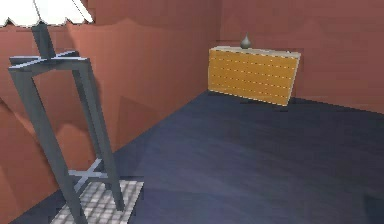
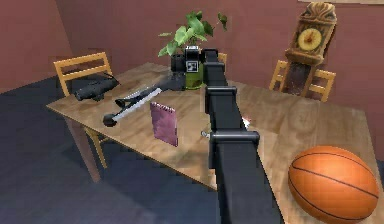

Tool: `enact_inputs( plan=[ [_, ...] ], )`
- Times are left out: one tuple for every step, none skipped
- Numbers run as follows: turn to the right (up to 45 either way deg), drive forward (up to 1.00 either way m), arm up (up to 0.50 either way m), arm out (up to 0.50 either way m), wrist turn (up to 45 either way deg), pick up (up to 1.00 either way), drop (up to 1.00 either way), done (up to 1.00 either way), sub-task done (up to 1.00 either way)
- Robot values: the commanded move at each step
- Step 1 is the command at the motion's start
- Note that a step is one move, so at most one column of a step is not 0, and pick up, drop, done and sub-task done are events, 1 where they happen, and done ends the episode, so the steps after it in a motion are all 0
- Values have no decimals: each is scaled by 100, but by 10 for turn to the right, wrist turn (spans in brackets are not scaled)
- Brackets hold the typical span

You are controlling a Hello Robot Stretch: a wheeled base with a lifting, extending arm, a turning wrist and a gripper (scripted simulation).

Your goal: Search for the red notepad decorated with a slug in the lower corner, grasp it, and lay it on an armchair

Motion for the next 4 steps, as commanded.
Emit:
enact_inputs(
  plan=[
    [0,0,0,0,450,0,0,0,0],
    [0,0,0,0,300,0,0,0,0],
    [0,0,-30,0,0,0,0,0,0],
    [0,0,0,0,0,100,0,0,0]
  ],
)
